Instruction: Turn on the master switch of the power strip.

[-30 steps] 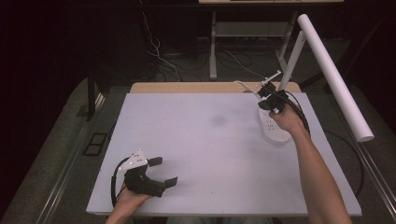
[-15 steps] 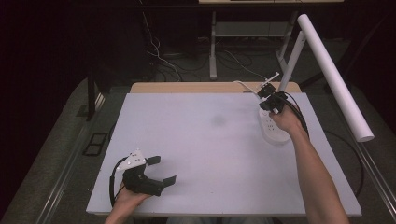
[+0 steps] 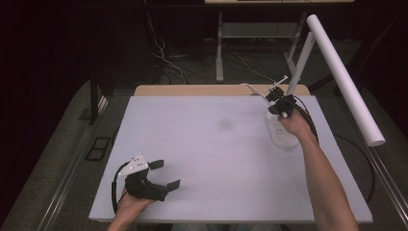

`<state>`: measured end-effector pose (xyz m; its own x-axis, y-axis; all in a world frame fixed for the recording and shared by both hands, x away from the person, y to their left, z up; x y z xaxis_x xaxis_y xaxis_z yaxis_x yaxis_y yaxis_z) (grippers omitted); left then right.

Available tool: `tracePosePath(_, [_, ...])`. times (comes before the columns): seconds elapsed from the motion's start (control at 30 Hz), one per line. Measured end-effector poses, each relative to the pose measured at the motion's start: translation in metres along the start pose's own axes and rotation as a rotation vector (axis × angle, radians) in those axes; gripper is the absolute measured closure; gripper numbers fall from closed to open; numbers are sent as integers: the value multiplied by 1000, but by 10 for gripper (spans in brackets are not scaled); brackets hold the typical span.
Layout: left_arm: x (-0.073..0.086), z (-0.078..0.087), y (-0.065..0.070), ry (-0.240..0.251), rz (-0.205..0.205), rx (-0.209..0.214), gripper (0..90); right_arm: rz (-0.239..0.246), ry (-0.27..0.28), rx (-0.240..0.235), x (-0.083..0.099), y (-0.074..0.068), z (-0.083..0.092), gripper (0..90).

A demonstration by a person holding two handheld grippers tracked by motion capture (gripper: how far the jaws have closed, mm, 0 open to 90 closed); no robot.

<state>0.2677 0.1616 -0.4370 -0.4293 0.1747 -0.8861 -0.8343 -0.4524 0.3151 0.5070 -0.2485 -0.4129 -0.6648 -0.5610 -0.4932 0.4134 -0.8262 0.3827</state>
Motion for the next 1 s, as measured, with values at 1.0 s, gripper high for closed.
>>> tracePosePath(1.0, [0, 0, 0, -6, -15, -5, 0, -69, 6, 8, 21, -3, -21, 895])
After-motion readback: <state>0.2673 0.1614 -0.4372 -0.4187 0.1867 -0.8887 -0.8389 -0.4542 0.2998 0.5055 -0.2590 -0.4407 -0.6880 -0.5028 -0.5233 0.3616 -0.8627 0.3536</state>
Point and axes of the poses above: each handheld gripper's, and its own axes: z roughly backward along the jaws, x roughly out of its underside, y roughly to its right, the point moved 4 cm from there along -z, roughly forward along the jaws, and after that the axes turned 11 degrees about x, right-handed, at the moved point
